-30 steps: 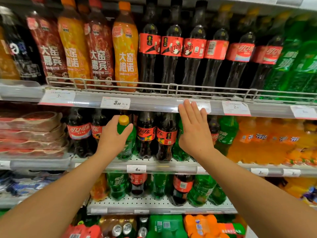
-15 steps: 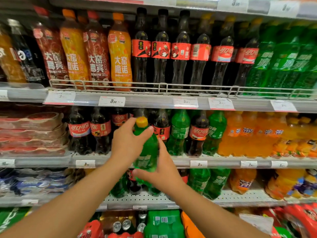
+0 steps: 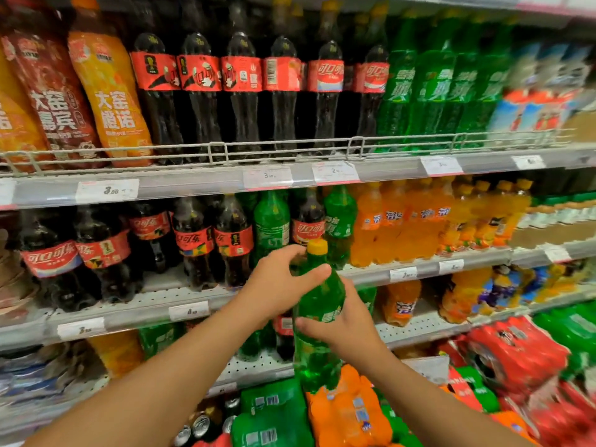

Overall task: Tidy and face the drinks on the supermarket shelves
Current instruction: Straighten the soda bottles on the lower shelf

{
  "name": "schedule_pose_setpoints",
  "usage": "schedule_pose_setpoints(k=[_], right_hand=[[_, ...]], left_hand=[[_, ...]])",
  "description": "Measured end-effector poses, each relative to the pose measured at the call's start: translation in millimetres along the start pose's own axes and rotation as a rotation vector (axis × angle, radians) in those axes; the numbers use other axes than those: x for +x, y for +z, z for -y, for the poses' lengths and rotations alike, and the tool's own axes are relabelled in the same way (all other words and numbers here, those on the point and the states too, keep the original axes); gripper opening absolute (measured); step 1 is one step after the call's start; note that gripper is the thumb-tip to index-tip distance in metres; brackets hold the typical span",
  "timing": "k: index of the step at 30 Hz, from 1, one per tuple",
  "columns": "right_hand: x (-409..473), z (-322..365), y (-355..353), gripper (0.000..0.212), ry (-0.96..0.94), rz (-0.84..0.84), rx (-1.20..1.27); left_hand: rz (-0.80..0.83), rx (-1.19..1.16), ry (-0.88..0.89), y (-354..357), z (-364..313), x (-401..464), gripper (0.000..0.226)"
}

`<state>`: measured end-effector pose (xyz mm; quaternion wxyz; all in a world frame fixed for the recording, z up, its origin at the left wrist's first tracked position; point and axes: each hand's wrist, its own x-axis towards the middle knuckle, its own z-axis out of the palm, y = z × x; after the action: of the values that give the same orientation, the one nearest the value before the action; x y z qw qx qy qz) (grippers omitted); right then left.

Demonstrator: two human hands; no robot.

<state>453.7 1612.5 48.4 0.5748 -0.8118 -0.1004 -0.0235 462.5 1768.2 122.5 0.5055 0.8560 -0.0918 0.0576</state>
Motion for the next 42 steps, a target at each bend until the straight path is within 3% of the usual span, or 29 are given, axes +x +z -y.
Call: schedule_pose_setpoints(k=[7,13,17,20,23,27,30,35,42], right_hand=[[-1,-25,-47,0.082,0.049,-0.025,-0.047],[16,-44,-84,0.109,0.064,0.001,-0.16],[35,-53,-102,0.081,0.041,-0.024,-0.16],[47,-59,-112,0.075,0.049,-0.034,-0.124],[53,-66,-119,0.076,0.068,0.002,-0.102],[56,-71,-126,0.079,0.075,0.012,-0.109],[55,-71,-131,0.077,0.073,-0.003,-0.096],[52,-72,-142,0.078,0.056,0.017,-0.088],[49,-73,-149,0.084,0.069,-0.005,-0.072]], left_hand=[[-0.064,0.084,0.057,62,-12,27,0.021],[0.001,0.129,0.069,99,-17,48,0.044],[0.073,0.027,0.023,107,-18,70,0.032],[-0.16,-0.046,-0.027,89,-9,94,0.032],[-0.459,0.203,-0.048,65,-1,119,0.045],[-0.526,0.369,-0.067,56,1,149,0.068],[-0.535,0.279,-0.138,54,-5,173,0.068],[-0.525,-0.117,-0.209,54,-11,192,0.053],[-0.565,-0.149,-0.163,56,-13,183,0.037]])
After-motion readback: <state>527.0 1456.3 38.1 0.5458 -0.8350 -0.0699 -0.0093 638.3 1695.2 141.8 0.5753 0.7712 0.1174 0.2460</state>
